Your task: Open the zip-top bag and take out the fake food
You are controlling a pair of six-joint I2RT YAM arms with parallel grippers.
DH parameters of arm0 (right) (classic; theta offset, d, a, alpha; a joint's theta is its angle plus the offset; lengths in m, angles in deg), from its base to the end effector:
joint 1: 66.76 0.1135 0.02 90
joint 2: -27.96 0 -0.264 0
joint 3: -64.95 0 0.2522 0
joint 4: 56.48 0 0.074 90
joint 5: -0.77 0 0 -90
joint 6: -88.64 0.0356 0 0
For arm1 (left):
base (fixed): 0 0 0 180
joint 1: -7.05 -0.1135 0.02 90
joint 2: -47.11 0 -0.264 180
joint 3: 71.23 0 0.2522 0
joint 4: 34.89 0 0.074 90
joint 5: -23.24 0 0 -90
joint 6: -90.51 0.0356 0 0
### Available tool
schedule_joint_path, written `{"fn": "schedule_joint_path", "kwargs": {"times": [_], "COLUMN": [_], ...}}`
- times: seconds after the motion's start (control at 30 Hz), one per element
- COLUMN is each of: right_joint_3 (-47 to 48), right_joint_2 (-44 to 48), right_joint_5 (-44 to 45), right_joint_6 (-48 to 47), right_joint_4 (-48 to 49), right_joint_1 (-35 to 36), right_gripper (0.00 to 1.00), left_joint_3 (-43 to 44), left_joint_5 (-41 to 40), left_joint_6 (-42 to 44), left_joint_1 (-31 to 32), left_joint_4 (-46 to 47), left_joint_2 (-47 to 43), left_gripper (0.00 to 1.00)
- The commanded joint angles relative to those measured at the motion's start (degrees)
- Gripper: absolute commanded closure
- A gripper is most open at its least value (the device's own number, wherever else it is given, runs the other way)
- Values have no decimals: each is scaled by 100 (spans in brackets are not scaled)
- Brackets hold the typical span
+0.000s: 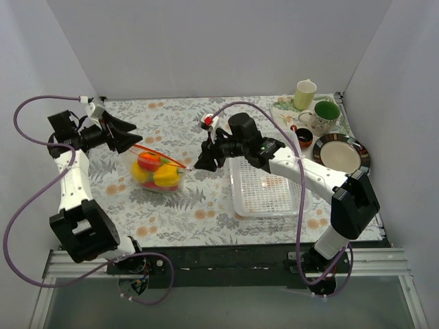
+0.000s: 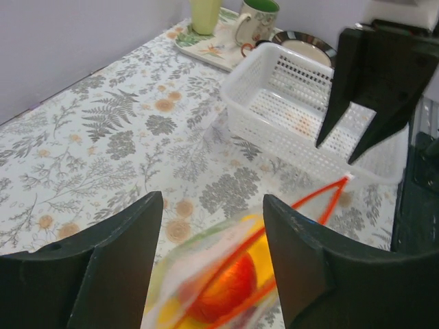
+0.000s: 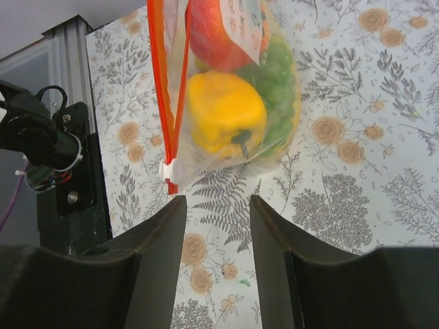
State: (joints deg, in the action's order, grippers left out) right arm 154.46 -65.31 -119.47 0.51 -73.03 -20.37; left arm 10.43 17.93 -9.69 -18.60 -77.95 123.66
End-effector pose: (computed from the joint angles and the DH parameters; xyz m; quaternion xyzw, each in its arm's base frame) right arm 0.2525 0.2911 0.3242 -0.4381 0.6768 0.4209 0.4159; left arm 0.2594 0.0852 0.3452 0.0768 0.7229 -0.5562 0.4027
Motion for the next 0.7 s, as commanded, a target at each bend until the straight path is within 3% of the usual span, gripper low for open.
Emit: {"fn": "schedule_joint_path", "kwargs": {"times": [0.0, 0.2, 0.3, 0.43, 0.53, 0.67], "right_joint_3": [-209, -429, -385, -385, -394, -385], "right_joint_2": [310, 407, 380, 398, 398, 389], "right_joint_5": [-114, -88, -70, -35, -26, -35], "right_joint_6": [121, 130, 121, 59, 42, 42], "right_joint_4": [384, 428, 367, 296, 296, 287], "right_joint_1": [72, 89, 98, 89, 89, 98], "right_gripper": [49, 49, 49, 49, 49, 49], "left_joint_3": [671, 813, 865, 1347, 1823, 2008], "left_joint_5": [-259, -469, -1040, -1358, -1621, -1762], "left_joint_6": [193, 904, 2343, 4189, 4755, 5098], "left_joint_1": [104, 385, 692, 816, 816, 807], "left_joint_4": [135, -49, -1040, -3399, -4204, -4470], "left_joint_2": [596, 475, 422, 815, 1124, 1213], "left_gripper": [37, 31, 30, 36, 41, 44]}}
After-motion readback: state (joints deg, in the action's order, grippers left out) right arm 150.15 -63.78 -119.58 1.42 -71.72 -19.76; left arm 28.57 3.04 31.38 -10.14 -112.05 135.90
